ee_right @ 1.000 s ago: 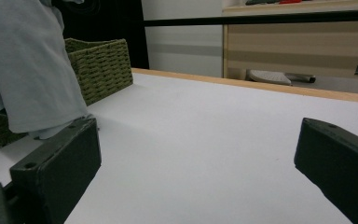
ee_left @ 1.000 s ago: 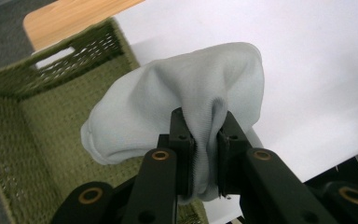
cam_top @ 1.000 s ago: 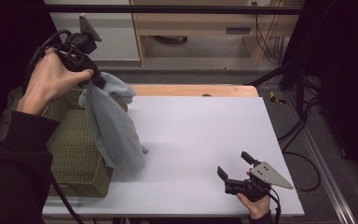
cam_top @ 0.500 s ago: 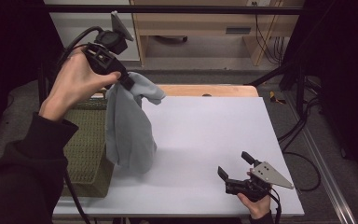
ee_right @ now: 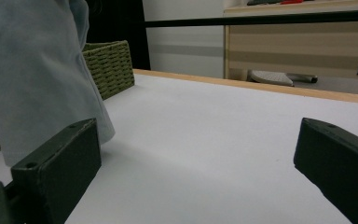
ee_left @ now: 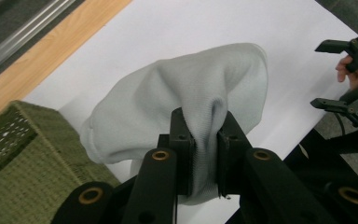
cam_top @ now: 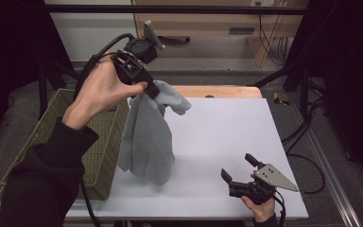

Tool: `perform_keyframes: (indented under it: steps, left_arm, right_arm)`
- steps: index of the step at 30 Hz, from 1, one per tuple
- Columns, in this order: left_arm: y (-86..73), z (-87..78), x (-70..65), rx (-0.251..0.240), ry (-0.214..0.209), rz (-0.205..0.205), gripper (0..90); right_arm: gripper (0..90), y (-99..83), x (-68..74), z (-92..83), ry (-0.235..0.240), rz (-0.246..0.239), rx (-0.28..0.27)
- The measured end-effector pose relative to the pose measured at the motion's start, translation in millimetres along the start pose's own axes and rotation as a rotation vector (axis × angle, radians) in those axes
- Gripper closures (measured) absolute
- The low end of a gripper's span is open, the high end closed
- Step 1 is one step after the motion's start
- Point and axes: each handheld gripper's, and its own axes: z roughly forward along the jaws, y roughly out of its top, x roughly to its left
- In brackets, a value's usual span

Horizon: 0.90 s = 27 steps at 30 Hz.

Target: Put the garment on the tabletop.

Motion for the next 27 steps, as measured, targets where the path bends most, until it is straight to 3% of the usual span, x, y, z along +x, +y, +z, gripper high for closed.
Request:
perform_keyframes:
  steps: [11,12,17,22,24,27]
  left_arm:
    - [18.5,21.0,-25.7,0.007,-0.04,0.068,79.1]
    - [18.5,21.0,-25.7,0.007,-0.04,0.068,79.1]
    - [19.8,33.2,-31.6,0.012,-0.054,0.088,79.1]
    - [16.6,53.1,-31.9,0.051,-0.058,0.104,79.1]
    - [14.9,60.6,-33.0,0.04,-0.064,0.083,79.1]
    - [13.2,67.9,-32.1,0.045,-0.071,0.088,79.1]
  right_arm:
    - [0.9,1.3,-0.4,-2.3,-0.001,0.002,0.006]
    - [0.9,2.0,1.1,-2.8,0.005,0.022,0.008]
    - [0.9,1.8,2.1,-1.9,0.009,0.027,-0.003]
    - [0.8,1.6,0.4,-2.1,0.003,-0.009,-0.003]
    - [0.8,1.5,1.5,-1.6,0.003,-0.004,-0.001]
    - [0.6,1.0,2.6,-0.3,0.009,-0.018,0.006]
